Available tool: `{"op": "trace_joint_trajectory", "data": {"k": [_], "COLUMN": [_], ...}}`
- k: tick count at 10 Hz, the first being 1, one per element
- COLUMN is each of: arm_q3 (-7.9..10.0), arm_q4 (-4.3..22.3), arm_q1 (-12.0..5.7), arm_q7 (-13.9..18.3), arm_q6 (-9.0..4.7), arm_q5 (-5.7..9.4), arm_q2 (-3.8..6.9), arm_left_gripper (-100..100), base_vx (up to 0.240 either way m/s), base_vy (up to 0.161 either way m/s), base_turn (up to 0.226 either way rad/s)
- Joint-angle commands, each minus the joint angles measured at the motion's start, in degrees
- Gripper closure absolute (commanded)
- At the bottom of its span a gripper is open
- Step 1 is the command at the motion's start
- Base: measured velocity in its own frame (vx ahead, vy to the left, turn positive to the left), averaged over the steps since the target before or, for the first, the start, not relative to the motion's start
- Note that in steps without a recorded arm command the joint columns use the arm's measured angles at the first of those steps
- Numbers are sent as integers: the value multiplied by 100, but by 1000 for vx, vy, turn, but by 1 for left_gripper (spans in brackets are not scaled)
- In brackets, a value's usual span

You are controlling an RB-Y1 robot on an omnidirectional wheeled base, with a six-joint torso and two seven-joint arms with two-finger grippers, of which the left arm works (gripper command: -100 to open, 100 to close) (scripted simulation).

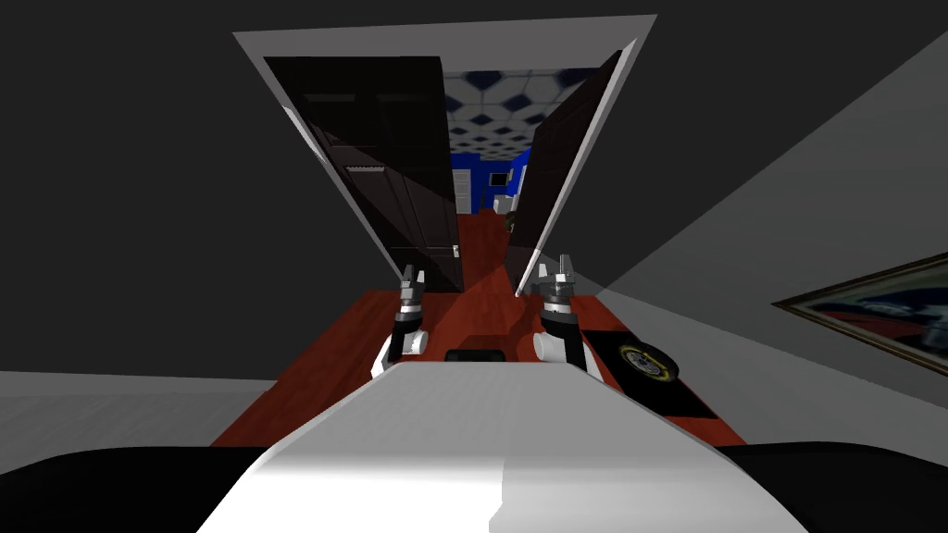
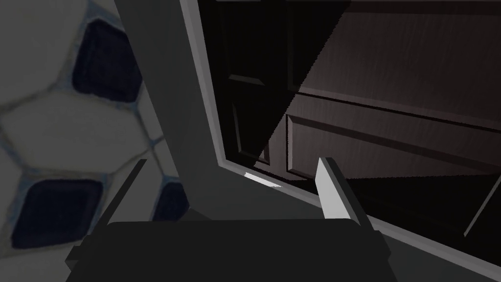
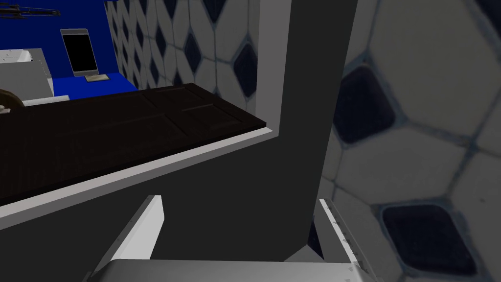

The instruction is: Push the door open

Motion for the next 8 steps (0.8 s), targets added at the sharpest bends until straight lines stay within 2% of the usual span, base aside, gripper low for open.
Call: {"op": "trace_joint_trajectory", "data": {"k": [1, 8], "arm_q3": [1, 13], "arm_q4": [234, 1365], "arm_q1": [-103, -543], "arm_q7": [27, 158], "arm_q6": [-15, -171], "arm_q5": [-13, -59], "arm_q2": [9, 62], "arm_left_gripper": [-100, -100], "base_vx": [94, 102], "base_vy": [1, -1], "base_turn": [8, 12]}}
